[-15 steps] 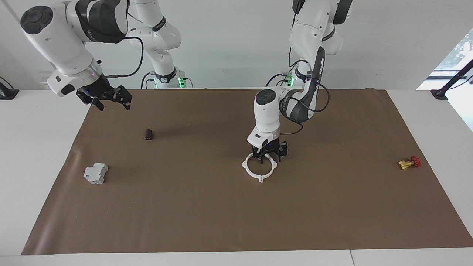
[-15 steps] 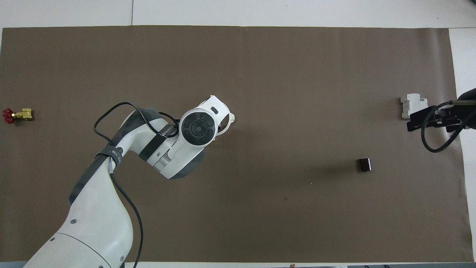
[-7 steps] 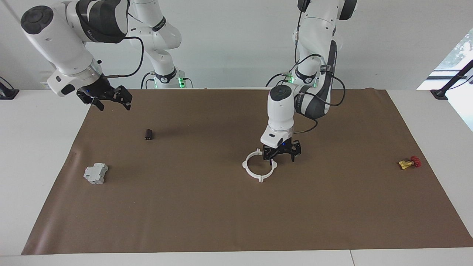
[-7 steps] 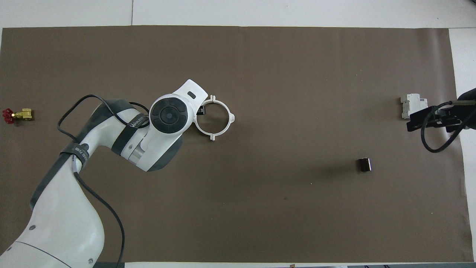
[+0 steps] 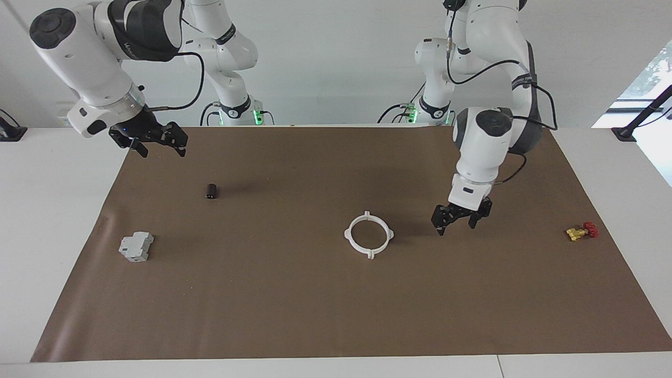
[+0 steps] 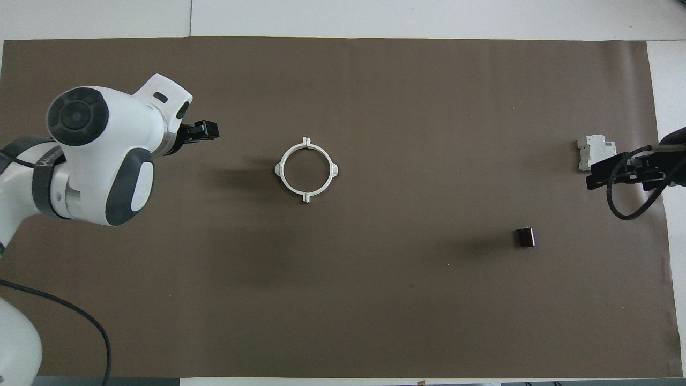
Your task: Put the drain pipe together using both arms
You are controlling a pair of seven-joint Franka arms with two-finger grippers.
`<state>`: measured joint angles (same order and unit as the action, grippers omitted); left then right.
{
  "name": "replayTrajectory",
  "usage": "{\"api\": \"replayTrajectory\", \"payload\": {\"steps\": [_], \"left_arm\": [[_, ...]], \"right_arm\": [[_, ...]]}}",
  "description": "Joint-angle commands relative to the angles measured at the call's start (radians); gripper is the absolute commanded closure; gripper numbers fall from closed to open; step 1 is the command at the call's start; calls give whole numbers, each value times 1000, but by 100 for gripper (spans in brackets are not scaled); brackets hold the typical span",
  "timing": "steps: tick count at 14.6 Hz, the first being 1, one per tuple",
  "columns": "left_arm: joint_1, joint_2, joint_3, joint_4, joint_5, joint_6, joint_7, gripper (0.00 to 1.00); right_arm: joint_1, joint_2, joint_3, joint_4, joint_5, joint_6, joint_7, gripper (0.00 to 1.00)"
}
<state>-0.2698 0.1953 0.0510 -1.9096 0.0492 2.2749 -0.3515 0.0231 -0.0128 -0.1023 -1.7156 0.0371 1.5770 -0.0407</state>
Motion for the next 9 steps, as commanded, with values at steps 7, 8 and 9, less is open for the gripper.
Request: {"api": "replayTrajectory", "payload": {"steps": [7, 8, 9], "left_arm": [[190, -166, 3, 151, -78, -434, 291, 0], [207, -175, 4, 176, -78, -478, 327, 0], [221, -177, 4, 208, -78, -523, 345, 0]], "right_arm": [[-8, -15, 7, -18, -13, 5, -19, 0], [-9, -15, 7, -18, -11, 11, -18, 0], [-12, -15, 7, -18, -11, 11, -15, 0]]}}
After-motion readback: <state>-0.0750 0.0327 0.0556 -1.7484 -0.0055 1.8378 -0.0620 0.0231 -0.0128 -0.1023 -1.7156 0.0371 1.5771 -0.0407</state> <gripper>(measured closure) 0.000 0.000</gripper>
